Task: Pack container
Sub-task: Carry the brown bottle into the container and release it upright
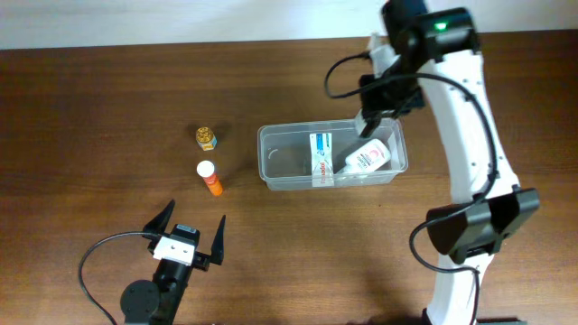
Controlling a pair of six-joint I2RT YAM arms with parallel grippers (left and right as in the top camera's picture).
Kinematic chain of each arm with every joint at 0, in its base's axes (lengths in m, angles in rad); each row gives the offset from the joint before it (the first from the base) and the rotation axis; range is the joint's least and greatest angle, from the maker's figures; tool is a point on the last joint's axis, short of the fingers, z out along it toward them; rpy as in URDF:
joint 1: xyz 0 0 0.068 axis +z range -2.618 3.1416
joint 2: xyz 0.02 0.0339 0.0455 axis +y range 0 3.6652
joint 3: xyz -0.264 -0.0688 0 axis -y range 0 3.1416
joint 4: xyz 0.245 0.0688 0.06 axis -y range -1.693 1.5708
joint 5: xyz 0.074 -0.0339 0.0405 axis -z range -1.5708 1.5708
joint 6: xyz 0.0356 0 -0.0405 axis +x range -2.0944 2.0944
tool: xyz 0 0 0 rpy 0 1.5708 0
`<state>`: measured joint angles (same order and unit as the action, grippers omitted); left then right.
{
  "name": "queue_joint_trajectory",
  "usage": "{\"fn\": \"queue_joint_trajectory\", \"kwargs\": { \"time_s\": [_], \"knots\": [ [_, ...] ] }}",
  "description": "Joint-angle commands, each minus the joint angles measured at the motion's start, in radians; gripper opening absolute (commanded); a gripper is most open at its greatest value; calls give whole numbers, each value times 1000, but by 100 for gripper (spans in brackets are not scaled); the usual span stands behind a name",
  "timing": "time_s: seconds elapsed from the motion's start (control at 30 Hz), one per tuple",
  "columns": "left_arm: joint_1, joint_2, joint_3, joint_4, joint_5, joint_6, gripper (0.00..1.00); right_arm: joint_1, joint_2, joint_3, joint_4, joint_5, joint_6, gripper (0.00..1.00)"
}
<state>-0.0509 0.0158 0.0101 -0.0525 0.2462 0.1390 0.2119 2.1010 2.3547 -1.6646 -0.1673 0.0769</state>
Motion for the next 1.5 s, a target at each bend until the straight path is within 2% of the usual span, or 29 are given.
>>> {"fn": "queue_joint_trajectory", "kwargs": {
  "time_s": [0.0,0.33,0.77,1.03,1.17,1.47],
  "knots": [
    [5,-2,-1,-8,-7,13,99,35,-13,-79,67,2,34,24],
    [5,-2,-1,-8,-7,13,99,51,-13,-338,291,2,90,24],
    [5,-2,-1,-8,-7,13,99,55,-13,-505,470,2,143,24],
    [5,-2,-1,-8,-7,13,99,77,-13,-555,546,2,143,24],
    [5,-2,-1,-8,-7,13,99,89,-13,-558,558,3,143,28],
    [5,-2,-1,-8,-7,13,99,92,-13,-574,558,48,154,29]
  ]
}}
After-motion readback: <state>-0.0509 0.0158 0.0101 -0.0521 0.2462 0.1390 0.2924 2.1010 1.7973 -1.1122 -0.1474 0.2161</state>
